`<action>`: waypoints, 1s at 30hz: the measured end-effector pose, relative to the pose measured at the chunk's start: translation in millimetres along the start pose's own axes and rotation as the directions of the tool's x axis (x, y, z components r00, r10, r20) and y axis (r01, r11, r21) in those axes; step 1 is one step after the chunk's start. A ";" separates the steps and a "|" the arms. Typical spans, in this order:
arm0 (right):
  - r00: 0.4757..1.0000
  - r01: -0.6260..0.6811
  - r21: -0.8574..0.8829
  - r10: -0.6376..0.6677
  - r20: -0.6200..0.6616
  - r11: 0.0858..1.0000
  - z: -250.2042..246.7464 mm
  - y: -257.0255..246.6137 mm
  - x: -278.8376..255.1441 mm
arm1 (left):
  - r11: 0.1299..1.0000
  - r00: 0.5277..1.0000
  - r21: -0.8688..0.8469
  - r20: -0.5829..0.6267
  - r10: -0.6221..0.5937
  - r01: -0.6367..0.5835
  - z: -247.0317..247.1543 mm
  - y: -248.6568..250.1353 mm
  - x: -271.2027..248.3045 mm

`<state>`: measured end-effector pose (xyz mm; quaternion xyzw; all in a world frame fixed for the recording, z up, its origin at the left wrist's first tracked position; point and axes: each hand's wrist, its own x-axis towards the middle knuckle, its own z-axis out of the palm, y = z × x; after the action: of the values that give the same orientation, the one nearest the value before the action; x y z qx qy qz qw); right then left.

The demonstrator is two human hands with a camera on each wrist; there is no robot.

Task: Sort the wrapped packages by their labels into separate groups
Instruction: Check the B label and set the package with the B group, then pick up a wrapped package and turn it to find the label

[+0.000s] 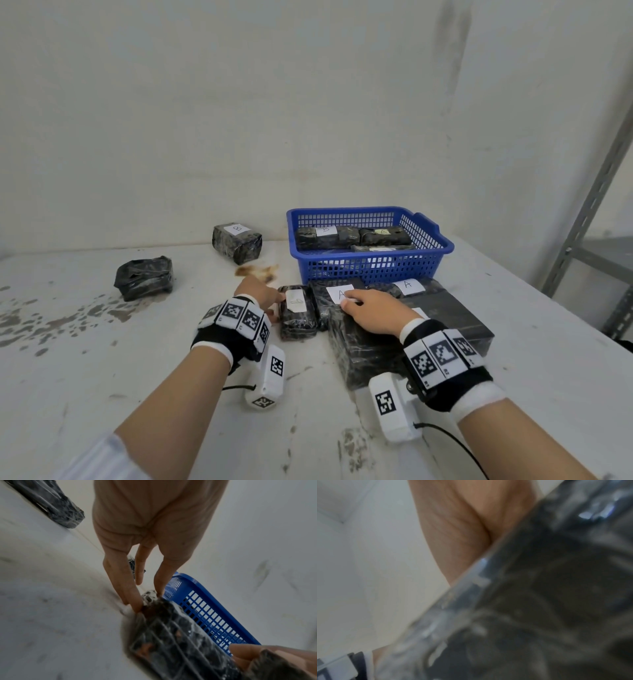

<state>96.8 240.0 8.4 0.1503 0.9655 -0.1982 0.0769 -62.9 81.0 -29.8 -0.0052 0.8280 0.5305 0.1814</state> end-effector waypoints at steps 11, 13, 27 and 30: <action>0.969 0.115 0.191 -0.068 -0.238 0.975 -16.4 -41.9 -2.5 | 0.987 0.990 0.128 -0.097 0.107 -0.094 -61.8 1.5 -2.8; 0.956 0.183 0.189 -0.130 -0.263 0.965 -14.9 -67.2 5.1 | 0.980 0.972 0.172 -0.191 0.137 -0.104 -86.4 1.1 7.4; 0.978 0.186 0.215 -0.201 0.049 0.959 49.5 -169.1 104.5 | 0.747 0.934 0.644 -0.345 0.089 0.167 -209.0 -44.4 71.1; 0.973 0.192 0.141 -0.207 0.099 0.971 53.2 -173.6 111.8 | 0.799 0.971 0.594 -0.229 0.064 0.087 -220.7 -40.4 80.8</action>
<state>-59.5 95.4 -0.8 0.0455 0.9548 -0.2757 0.1009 -195.3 -116.2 -8.0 -0.0158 0.9688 0.2354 0.0766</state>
